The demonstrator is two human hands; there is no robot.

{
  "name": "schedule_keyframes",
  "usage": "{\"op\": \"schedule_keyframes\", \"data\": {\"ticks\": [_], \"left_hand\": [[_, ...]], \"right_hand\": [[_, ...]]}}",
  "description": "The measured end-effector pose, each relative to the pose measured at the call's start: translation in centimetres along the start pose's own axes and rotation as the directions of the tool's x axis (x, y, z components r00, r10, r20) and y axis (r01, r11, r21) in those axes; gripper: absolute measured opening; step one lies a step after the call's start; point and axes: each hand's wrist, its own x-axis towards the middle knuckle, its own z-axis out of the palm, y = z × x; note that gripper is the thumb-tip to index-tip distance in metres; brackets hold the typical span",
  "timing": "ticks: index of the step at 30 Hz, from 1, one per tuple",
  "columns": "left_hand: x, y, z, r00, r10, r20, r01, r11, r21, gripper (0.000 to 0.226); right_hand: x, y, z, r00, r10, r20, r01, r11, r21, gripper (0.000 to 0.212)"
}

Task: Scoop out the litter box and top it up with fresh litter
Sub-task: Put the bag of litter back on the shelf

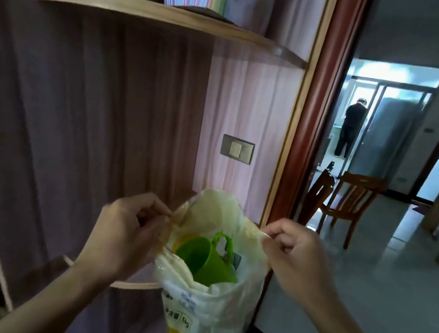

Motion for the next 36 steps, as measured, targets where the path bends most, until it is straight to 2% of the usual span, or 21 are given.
{"op": "schedule_keyframes", "data": {"ticks": [9,15,17,21,23,26,29,33,36], "left_hand": [[12.8,-5.9,4.7,0.997,0.038,-0.067,-0.04,0.999,-0.031,0.02],[19.3,-9.0,8.0,0.984,-0.005,-0.179,0.014,0.999,0.053,0.02],[20.7,-10.6,9.4,0.982,-0.032,-0.186,0.059,0.988,0.141,0.016],[21.3,-14.7,12.3,0.982,-0.176,-0.063,0.186,0.902,0.39,0.02],[21.0,-15.3,13.1,0.973,-0.219,-0.072,0.228,0.87,0.437,0.022],[20.7,-14.6,13.5,0.975,-0.193,-0.11,0.221,0.816,0.534,0.021],[20.5,-12.8,14.6,0.979,-0.186,-0.08,0.191,0.725,0.662,0.025],[19.3,-11.1,15.9,0.969,-0.225,-0.103,0.231,0.671,0.704,0.044],[18.4,-10.7,16.9,0.966,-0.203,-0.16,0.255,0.643,0.722,0.034]], "right_hand": [[14.6,6.4,3.2,0.994,-0.104,-0.026,0.102,0.993,-0.06,0.018],[22.2,11.2,7.0,0.995,-0.089,-0.051,0.086,0.995,-0.059,0.016],[24.1,13.3,8.4,0.997,-0.071,0.002,0.071,0.992,-0.102,0.016],[25.6,17.4,10.7,0.964,-0.02,0.264,0.084,0.969,-0.232,0.015],[25.8,18.6,10.8,0.948,-0.035,0.317,0.12,0.961,-0.251,0.013],[26.1,19.6,10.3,0.912,-0.136,0.387,0.256,0.926,-0.277,0.026],[26.9,20.4,9.5,0.847,-0.156,0.509,0.328,0.906,-0.267,0.015],[27.8,21.5,8.9,0.82,-0.222,0.528,0.4,0.882,-0.25,0.025],[28.2,22.3,8.4,0.798,-0.227,0.558,0.398,0.894,-0.204,0.032]]}}
